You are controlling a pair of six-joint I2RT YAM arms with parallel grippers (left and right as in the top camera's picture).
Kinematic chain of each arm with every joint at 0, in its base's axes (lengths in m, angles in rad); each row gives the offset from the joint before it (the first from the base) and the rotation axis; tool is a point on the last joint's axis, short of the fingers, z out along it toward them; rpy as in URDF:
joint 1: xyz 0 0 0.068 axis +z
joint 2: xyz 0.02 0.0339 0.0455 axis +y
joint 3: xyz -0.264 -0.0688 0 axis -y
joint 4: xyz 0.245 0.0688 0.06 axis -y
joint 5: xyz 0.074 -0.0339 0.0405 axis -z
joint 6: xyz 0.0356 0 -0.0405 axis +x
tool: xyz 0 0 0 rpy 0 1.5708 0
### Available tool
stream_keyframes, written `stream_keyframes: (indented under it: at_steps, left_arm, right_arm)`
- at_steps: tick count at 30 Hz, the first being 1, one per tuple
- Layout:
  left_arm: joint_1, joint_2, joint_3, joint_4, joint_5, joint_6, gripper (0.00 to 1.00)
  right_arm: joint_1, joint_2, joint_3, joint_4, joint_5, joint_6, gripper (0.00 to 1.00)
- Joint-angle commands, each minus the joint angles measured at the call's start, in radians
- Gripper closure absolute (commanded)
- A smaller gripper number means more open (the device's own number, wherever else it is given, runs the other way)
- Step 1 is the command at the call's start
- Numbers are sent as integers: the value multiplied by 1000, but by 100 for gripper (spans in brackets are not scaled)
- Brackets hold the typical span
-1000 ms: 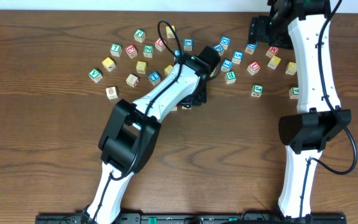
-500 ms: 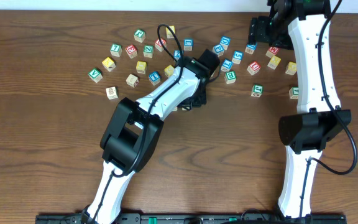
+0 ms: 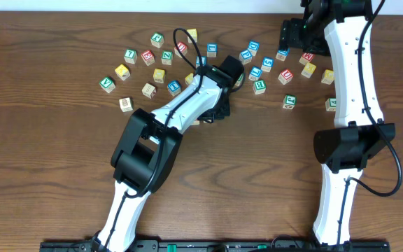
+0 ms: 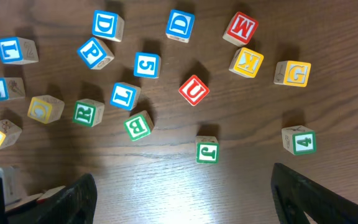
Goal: Spell out AI2
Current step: 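Carry the I block to the right of the A block and lower it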
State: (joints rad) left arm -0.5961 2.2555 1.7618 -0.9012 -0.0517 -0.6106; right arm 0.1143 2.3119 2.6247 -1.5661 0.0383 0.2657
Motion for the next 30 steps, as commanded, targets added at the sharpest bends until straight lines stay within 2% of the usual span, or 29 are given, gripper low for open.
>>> stream_keyframes:
  at_steps: [1,9,21,30]
  left_arm:
    - [13,21,-26,-6,0,-20,70]
    - [13,21,-26,-18,67,-20,69]
    - [13,21,-26,-71,66,-8,69]
    - [13,21,-26,-60,58,103,69]
  right_arm:
    - [-2,-23,17,-2,8,-13,16]
    - [-2,-23,17,-6,8,-13,16]
    - [-2,-23,17,-13,8,-13,16]
    - [-2,-23,17,-16,8,-13,16]
